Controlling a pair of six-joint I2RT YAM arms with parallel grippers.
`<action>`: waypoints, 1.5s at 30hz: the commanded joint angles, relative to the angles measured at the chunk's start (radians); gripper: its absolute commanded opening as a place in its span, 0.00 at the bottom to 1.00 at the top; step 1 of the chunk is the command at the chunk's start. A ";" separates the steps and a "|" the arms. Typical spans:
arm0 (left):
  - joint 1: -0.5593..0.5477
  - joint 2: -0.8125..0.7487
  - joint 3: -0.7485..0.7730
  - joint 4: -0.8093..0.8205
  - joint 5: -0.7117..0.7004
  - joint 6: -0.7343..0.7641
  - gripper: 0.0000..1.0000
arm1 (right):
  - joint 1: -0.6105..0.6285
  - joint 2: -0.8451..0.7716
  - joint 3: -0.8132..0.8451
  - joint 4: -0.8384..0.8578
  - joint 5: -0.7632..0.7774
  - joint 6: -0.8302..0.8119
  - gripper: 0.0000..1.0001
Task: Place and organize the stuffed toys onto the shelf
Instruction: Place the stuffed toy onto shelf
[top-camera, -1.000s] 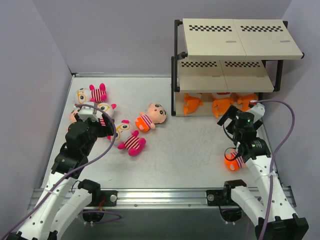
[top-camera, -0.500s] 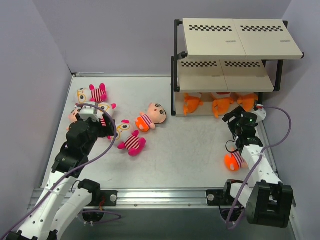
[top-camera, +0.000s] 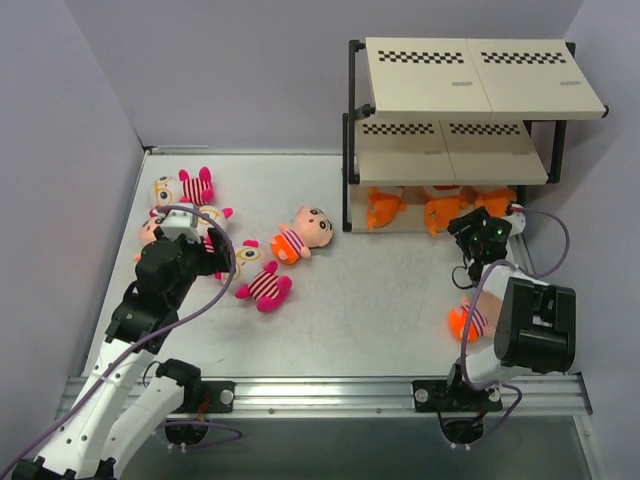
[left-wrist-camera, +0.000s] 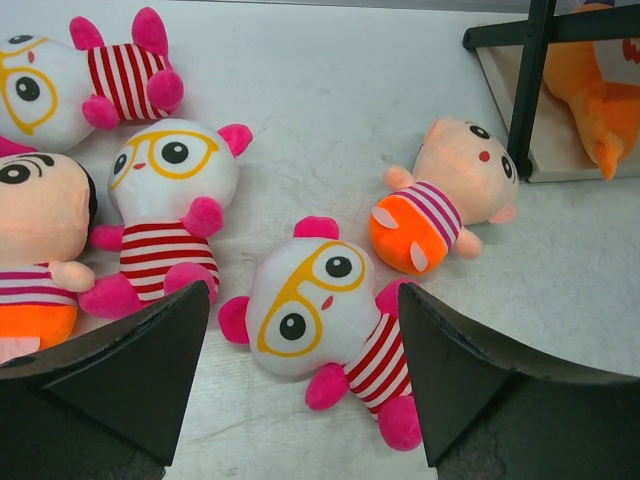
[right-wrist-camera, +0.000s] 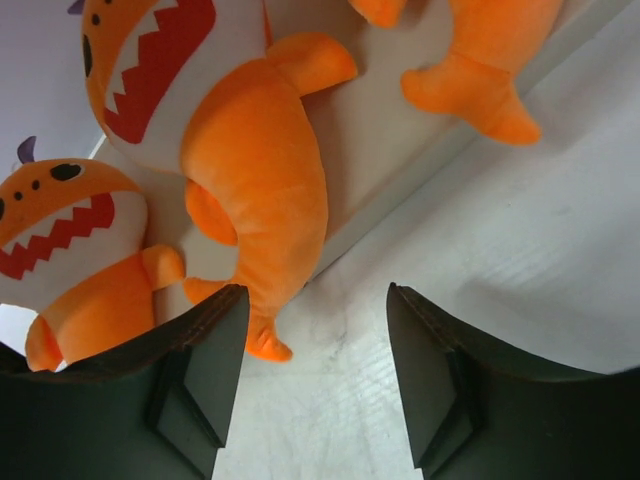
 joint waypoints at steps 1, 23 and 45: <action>-0.006 0.006 0.049 0.002 0.004 0.017 0.84 | -0.002 0.078 0.078 0.150 -0.045 -0.003 0.54; -0.012 0.036 0.053 -0.001 0.001 0.029 0.85 | 0.004 0.296 0.172 0.257 -0.085 -0.021 0.39; -0.012 0.030 0.053 -0.001 0.000 0.032 0.84 | 0.040 0.328 0.216 0.235 -0.064 -0.041 0.37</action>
